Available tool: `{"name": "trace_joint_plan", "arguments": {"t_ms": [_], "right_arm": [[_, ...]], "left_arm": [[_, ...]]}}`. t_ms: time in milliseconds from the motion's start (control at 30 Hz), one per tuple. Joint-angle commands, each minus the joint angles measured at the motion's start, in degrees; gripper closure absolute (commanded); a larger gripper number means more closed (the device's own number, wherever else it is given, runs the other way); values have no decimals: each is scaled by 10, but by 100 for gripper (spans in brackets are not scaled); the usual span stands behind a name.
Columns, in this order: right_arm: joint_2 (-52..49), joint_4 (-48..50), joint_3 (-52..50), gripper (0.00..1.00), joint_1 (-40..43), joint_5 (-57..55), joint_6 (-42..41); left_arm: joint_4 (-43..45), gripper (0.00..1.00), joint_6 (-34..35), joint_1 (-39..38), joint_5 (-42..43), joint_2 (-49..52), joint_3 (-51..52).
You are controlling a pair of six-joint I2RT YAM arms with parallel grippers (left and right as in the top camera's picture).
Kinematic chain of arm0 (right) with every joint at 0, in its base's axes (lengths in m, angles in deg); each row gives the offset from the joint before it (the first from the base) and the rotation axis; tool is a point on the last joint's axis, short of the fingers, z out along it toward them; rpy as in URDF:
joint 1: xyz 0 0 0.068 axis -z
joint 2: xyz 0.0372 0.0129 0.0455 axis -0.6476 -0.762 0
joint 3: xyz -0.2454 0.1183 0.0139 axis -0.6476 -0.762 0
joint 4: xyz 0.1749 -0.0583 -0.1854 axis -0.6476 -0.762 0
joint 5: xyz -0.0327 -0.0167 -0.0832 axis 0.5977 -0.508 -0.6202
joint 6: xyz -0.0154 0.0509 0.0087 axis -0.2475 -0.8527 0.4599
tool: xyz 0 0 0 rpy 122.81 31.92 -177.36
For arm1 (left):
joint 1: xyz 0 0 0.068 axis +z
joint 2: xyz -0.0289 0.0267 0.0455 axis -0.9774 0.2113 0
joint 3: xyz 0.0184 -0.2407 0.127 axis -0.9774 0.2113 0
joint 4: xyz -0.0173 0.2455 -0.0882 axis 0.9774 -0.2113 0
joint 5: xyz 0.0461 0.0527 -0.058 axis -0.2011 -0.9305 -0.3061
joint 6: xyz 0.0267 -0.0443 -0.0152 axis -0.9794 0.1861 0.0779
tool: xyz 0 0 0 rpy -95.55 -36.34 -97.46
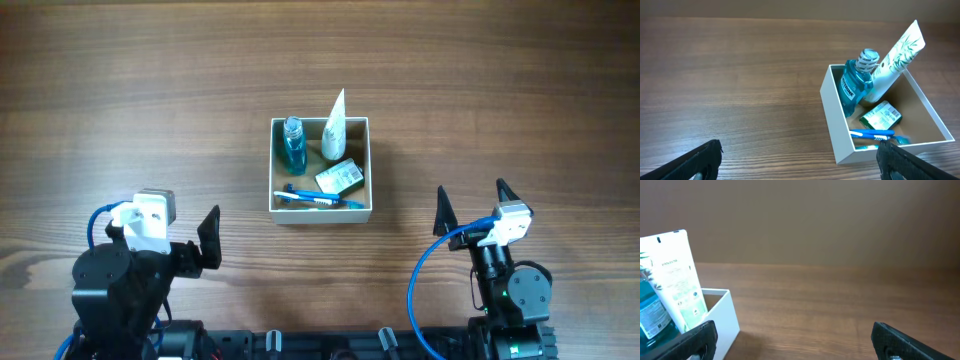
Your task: Pack container
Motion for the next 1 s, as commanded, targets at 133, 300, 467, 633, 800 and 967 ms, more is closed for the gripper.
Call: {"name": "trace_joint_plan", "arguments": {"t_ms": [133, 300, 467, 633, 800, 967], "right_arm": [[5, 2, 0, 0, -1, 15, 0], [5, 2, 0, 0, -1, 15, 0], [5, 2, 0, 0, -1, 15, 0], [5, 2, 0, 0, -1, 15, 0], [5, 2, 0, 0, -1, 15, 0], [5, 2, 0, 0, -1, 15, 0]], "left_arm": [[2, 0, 7, 5, 16, -3, 1], [2, 0, 7, 5, 16, -3, 1], [2, 0, 7, 5, 16, -3, 1], [2, 0, 7, 5, 16, -3, 1], [-8, 0, 1, 4, 4, -4, 1], [-21, 0, 5, -5, 27, -33, 23]]}}
